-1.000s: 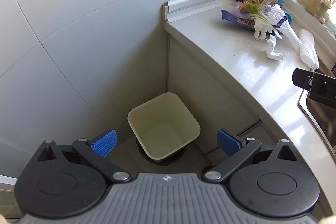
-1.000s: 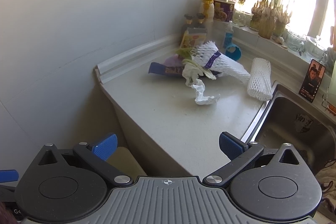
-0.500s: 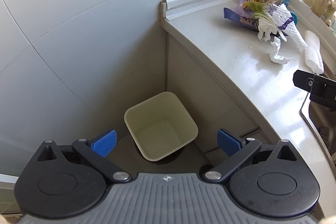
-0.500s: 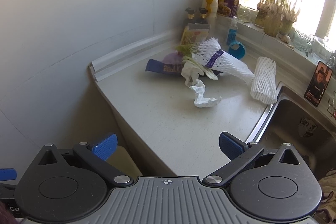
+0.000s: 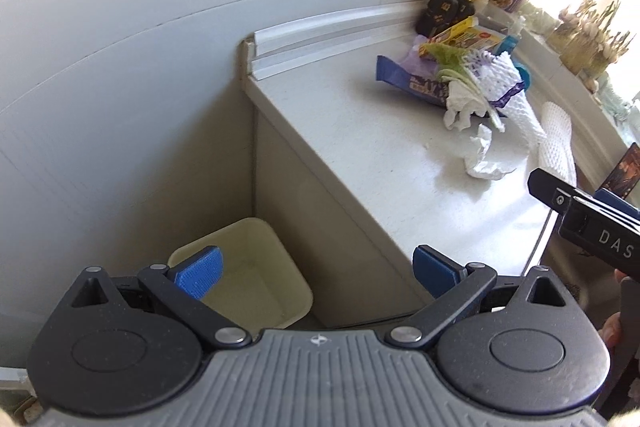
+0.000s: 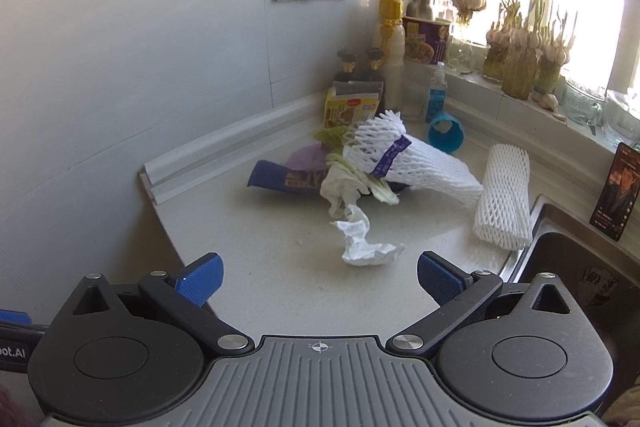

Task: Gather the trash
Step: 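Move both tools toward the crumpled white tissues on the counter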

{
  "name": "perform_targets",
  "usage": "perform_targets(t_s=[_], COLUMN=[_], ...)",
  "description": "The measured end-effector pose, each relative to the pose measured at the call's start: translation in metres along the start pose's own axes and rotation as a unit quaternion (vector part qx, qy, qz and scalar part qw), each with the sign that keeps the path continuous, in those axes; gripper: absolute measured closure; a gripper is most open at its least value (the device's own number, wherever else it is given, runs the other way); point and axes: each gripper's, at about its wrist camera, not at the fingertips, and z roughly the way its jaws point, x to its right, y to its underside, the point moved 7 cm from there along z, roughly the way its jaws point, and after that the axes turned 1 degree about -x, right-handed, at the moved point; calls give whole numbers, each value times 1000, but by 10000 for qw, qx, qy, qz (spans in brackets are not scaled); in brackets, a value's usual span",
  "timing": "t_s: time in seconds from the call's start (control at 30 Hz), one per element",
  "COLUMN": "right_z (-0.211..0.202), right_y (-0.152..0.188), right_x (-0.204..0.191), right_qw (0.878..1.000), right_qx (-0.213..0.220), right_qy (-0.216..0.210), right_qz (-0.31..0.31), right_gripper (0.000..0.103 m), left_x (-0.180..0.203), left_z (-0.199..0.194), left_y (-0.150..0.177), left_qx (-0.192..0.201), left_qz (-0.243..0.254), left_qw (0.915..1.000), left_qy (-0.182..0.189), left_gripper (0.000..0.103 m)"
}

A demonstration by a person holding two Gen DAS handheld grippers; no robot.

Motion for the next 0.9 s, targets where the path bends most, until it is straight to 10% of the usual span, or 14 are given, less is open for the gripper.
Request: perform_targets(t_s=[0.6, 0.9], right_z=[95, 138], right_y=[2, 7], right_x=[68, 68], right_qw=[9961, 9915], right_qx=[-328, -468], right_qy=[-808, -1212], right_qz=[128, -1], right_gripper=[1, 13], left_x=[102, 138], left_z=[98, 150], left_y=[-91, -114], left_qx=[640, 656], left_qz=[869, 1324], left_qw=[9772, 9682], left_qy=[1826, 2021], left_gripper=[41, 60])
